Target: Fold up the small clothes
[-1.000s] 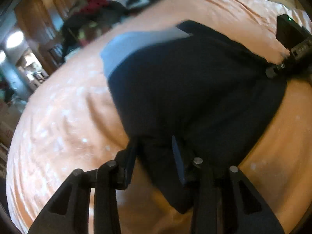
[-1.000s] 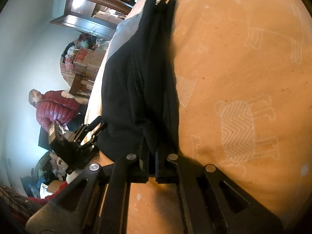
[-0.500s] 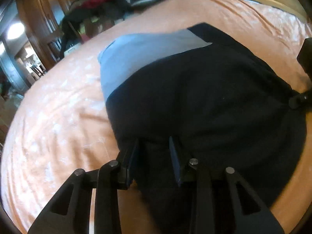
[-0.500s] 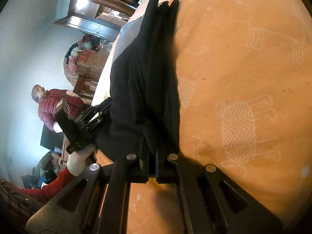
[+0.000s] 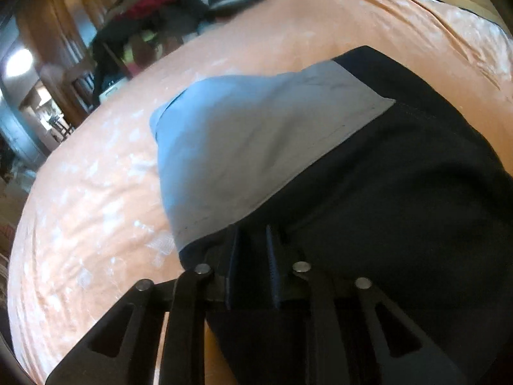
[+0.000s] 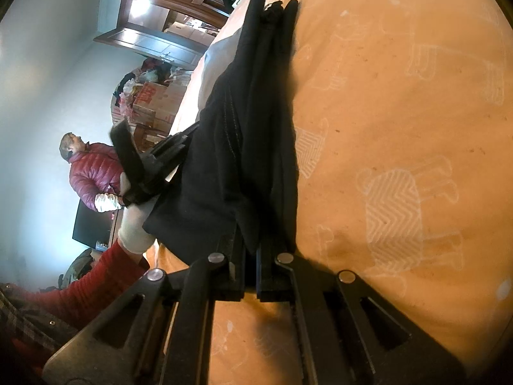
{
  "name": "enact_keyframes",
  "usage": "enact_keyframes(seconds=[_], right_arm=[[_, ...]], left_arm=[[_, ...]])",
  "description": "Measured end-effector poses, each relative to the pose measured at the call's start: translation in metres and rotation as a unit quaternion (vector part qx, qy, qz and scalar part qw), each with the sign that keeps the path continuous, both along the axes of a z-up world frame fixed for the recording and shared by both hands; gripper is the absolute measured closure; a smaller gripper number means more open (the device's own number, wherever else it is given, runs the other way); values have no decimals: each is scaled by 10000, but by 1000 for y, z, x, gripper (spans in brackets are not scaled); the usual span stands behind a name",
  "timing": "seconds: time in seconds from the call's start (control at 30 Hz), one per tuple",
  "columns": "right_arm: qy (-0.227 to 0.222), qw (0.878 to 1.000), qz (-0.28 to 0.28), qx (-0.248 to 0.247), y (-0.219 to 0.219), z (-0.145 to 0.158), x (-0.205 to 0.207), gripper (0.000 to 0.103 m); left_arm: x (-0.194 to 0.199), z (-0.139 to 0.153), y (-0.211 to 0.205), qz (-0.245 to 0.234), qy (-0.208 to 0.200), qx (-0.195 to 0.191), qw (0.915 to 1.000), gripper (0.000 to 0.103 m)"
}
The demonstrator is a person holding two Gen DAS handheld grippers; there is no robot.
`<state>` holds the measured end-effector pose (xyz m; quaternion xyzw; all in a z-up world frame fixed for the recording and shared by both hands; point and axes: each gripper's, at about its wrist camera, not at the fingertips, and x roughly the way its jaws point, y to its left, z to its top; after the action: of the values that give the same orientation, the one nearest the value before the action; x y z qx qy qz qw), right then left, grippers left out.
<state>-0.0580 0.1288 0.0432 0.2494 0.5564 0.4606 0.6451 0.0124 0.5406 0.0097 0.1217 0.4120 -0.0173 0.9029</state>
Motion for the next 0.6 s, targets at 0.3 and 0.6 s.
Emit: enact_keyframes(seconds=[0.3, 0.6], right_arm=[[-11, 10000, 0, 91, -2, -2, 1, 103], [4, 10000, 10, 89, -6, -4, 4, 103]], left_arm=[[72, -10, 55, 553, 33, -280, 9981, 78], [-7, 36, 31, 332, -470, -561, 9968, 81]])
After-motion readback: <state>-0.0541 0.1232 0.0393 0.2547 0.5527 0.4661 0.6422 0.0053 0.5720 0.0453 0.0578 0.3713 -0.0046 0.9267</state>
